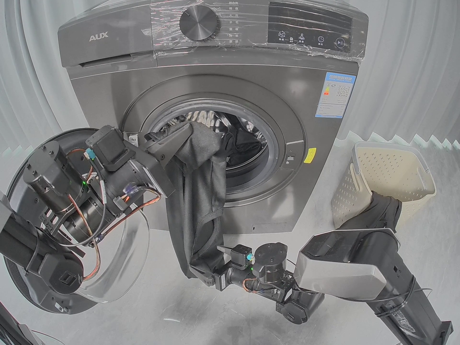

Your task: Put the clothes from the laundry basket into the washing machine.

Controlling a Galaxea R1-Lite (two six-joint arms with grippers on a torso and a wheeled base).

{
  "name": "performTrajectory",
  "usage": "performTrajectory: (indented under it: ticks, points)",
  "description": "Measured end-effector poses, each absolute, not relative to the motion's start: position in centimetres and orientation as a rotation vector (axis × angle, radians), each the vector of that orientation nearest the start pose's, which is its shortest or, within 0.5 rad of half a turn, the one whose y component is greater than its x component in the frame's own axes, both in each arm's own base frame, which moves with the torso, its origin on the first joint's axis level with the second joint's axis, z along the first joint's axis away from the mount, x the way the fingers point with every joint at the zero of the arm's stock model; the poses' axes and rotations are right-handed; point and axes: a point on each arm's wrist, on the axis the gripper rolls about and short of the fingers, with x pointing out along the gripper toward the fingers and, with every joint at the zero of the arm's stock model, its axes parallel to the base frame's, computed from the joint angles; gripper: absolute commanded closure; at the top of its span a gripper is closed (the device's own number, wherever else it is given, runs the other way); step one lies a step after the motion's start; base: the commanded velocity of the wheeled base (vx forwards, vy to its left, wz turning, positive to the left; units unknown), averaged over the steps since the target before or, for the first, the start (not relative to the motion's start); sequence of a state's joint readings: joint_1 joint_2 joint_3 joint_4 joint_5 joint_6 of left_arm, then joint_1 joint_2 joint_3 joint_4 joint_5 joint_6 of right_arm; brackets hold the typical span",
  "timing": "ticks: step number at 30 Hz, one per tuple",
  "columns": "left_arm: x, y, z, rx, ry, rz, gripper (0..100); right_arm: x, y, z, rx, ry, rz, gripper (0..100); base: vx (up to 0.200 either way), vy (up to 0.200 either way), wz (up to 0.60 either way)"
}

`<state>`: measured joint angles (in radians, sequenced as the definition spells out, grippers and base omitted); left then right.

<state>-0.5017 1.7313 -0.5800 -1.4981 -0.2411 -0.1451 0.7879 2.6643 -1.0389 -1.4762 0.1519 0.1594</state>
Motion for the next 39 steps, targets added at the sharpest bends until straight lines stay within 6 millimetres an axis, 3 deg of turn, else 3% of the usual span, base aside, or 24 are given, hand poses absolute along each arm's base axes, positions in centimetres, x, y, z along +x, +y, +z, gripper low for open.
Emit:
performTrajectory:
  ticks: [6,12,17,26,39]
  points:
    - [24.6,-14.1,20.3,-0.182,-0.301,-0.76,100,30.6,31.2,-6.6,0.097,0.229,0.926,0,0.0,0.0,0.0]
    - [24.5,-14.1,20.3,-0.182,-0.303,-0.763,100,32.3,31.7,-7.3,0.106,0.195,0.905,0,0.0,0.0,0.0]
    - [24.5,-14.1,20.3,-0.183,-0.308,-0.764,100,34.4,29.9,-7.9,0.096,0.174,0.844,0,0.0,0.0,0.0]
    - [24.4,-13.9,20.2,-0.182,-0.311,-0.763,100,34.4,27.4,-8.1,0.089,0.191,0.811,0,0.0,0.0,0.0]
    - [24.2,-13.8,20.1,-0.184,-0.319,-0.763,100,36.4,24.3,-6.8,0.1,0.18,0.773,0,0.0,0.0,0.0]
